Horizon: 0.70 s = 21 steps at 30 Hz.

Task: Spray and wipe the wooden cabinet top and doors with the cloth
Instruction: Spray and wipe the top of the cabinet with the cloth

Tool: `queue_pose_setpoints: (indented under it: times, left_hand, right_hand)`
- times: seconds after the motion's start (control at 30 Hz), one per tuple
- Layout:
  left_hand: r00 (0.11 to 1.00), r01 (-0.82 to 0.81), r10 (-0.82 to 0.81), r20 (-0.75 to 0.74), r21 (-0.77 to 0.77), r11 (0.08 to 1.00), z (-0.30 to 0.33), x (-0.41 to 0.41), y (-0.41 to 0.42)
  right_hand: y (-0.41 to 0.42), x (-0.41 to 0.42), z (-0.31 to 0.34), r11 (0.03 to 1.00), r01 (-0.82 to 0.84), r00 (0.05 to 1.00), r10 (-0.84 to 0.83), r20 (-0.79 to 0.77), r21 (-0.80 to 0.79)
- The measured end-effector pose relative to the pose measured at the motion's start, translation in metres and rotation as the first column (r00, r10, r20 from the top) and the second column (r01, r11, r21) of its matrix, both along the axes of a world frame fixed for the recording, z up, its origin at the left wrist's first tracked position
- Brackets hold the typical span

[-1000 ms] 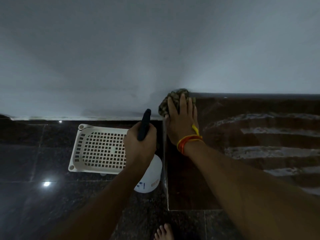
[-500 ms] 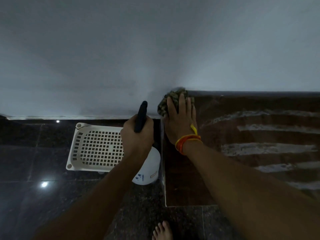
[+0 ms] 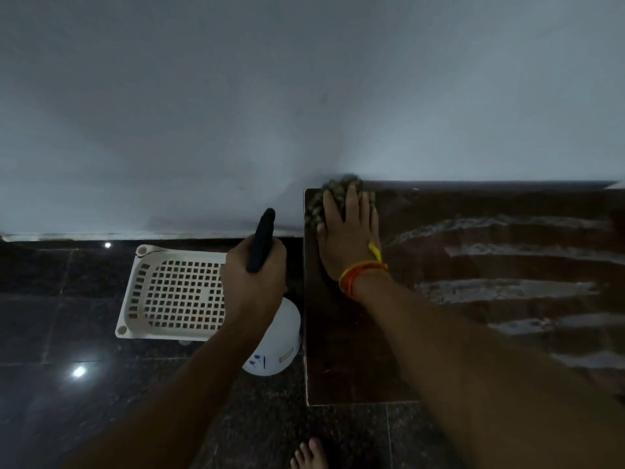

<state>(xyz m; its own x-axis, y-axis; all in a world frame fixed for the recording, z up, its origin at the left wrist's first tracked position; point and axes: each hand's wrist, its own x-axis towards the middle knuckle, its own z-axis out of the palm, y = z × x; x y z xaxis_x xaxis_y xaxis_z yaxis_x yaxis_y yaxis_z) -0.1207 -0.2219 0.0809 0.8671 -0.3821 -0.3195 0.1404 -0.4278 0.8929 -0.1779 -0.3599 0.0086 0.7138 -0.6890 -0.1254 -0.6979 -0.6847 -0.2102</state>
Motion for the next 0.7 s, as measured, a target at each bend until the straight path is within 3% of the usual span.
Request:
queue_pose_setpoints:
  times: [0.27,0.5,0.7]
  left_hand:
    - [0.999,-0.029,0.029,-0.017,0.043,0.999,0.003,-0.011,0.007]
    - [0.999,-0.025,0.025,0.020,0.017,1.000,0.007,-0.012,0.010]
    - [0.999,-0.038,0.038,-0.005,0.066,0.997,0.012,-0.028,0.020]
  right_hand:
    - [0.019,-0.044,0.002,1.000,0.007,1.000,-0.007,0.014,-0.001]
    - [-0.033,-0.024,-0.001,1.000,-0.018,0.999,0.018,-0.032,0.013]
    - [0.018,-0.072,0.008,0.998,-0.038,0.999,0.039,-0.032,0.043]
